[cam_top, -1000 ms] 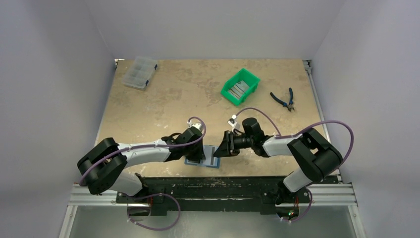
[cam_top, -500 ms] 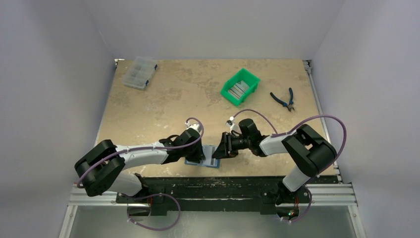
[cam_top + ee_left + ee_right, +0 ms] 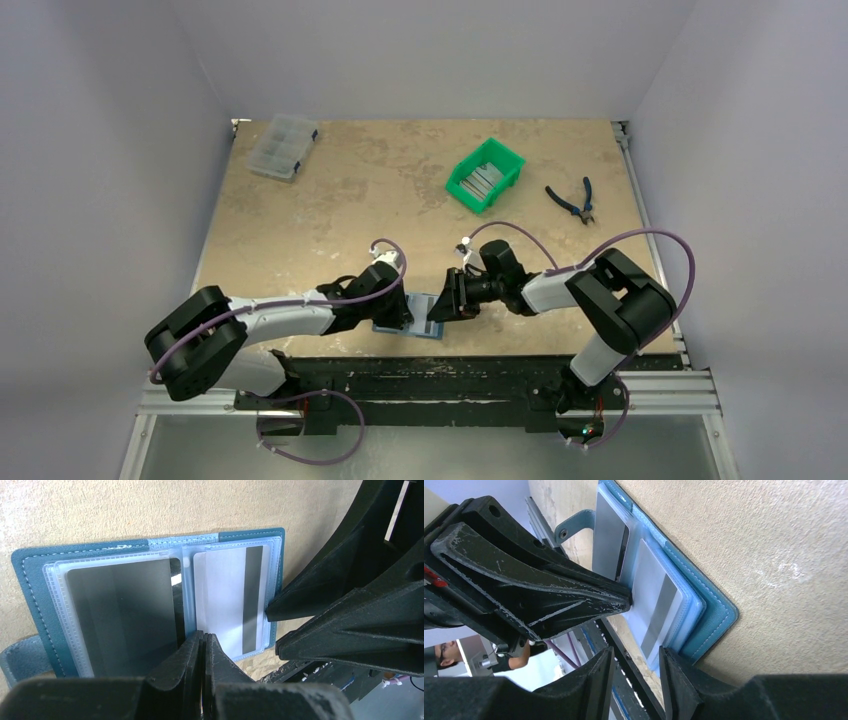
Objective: Put the credit cards into the card holder
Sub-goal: Turn over the card slot in the card holder.
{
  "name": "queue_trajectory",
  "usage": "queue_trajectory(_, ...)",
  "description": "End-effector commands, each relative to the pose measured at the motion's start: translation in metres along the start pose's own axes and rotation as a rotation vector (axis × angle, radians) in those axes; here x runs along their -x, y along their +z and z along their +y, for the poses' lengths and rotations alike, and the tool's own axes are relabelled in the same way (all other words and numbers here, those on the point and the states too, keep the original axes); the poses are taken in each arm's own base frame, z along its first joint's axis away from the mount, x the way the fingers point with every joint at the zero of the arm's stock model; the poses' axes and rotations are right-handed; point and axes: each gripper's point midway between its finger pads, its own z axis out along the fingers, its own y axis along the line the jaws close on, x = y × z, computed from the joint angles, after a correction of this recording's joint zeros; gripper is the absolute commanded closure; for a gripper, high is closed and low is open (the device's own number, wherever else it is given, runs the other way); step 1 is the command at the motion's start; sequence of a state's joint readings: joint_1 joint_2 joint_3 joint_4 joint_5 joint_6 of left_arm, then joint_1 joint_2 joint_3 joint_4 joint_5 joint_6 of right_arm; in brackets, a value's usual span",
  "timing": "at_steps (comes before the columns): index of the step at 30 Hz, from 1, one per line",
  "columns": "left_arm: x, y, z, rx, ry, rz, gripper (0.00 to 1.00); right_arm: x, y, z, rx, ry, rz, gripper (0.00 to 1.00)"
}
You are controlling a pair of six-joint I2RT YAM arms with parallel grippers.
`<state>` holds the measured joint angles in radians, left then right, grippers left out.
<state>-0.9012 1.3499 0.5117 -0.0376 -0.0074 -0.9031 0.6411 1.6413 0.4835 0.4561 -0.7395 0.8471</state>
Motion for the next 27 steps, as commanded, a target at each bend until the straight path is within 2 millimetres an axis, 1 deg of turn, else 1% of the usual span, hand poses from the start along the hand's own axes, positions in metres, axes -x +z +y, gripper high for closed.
queue_trajectory(1,-0.018,-0.002,0.029,0.092,0.000,0.048,1.00,0.003,-0.001,-0.001,-0.026,-0.027,-0.023,0.54)
queue_trajectory(8,-0.020,-0.002,0.031,0.093,-0.001,0.050,1.00,-0.006,-0.005,-0.005,-0.030,-0.015,-0.014,0.54)
queue_trajectory(16,-0.019,-0.003,0.030,0.088,-0.009,0.047,1.00,-0.004,-0.003,-0.004,-0.024,-0.013,-0.019,0.54)
queue_trajectory(23,-0.020,-0.003,0.029,0.084,-0.008,0.052,1.00,0.001,0.006,0.011,0.003,-0.042,-0.005,0.55)
queue_trajectory(27,-0.022,-0.002,0.029,0.080,-0.011,0.053,1.00,0.004,0.008,0.021,0.021,-0.051,-0.011,0.58)
